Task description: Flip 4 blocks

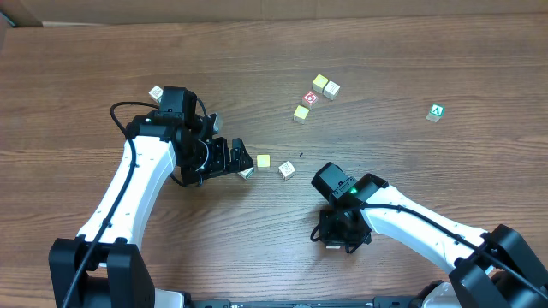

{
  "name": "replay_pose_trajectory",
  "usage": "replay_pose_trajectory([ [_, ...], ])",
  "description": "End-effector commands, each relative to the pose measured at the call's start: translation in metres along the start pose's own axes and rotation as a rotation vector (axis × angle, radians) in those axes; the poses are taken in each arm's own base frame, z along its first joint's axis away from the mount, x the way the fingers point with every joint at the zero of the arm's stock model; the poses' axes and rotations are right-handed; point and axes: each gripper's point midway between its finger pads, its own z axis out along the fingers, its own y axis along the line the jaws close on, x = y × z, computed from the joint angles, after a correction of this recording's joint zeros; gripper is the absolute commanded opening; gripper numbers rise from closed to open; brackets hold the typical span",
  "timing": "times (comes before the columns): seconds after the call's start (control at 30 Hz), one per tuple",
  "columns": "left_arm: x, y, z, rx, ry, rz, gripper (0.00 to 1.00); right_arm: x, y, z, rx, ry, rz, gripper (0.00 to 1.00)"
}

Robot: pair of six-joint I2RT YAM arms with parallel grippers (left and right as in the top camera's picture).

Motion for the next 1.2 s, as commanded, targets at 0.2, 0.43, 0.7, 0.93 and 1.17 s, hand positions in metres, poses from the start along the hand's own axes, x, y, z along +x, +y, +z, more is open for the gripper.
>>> replay_pose_trajectory([
  [0.2, -0.006, -0.003, -0.003, 0.004, -0.016, -0.006, 1.00, 0.000, -0.002, -0.002, 0.008, -0.020, 0.006, 0.40],
  [0.43, -0.006, -0.003, -0.003, 0.004, -0.016, -0.006, 1.00, 0.000, -0.002, -0.002, 0.008, -0.020, 0.006, 0.71],
  [0.7, -0.006, -0.003, -0.003, 0.004, -0.016, -0.006, 1.00, -0.024, 0.014, -0.042, -0.012, -0.149, -0.010, 1.00],
  [0.93, -0.005, -0.003, -0.003, 0.003, -0.013, -0.007, 0.66, -0.041, 0.031, -0.146, -0.051, -0.379, -0.033, 1.00],
  [1.17, -0.012, 0.007, -0.001, -0.063, -0.043, 0.044, 1.00, -0.010, 0.035, -0.195, -0.096, -0.340, -0.091, 1.00],
])
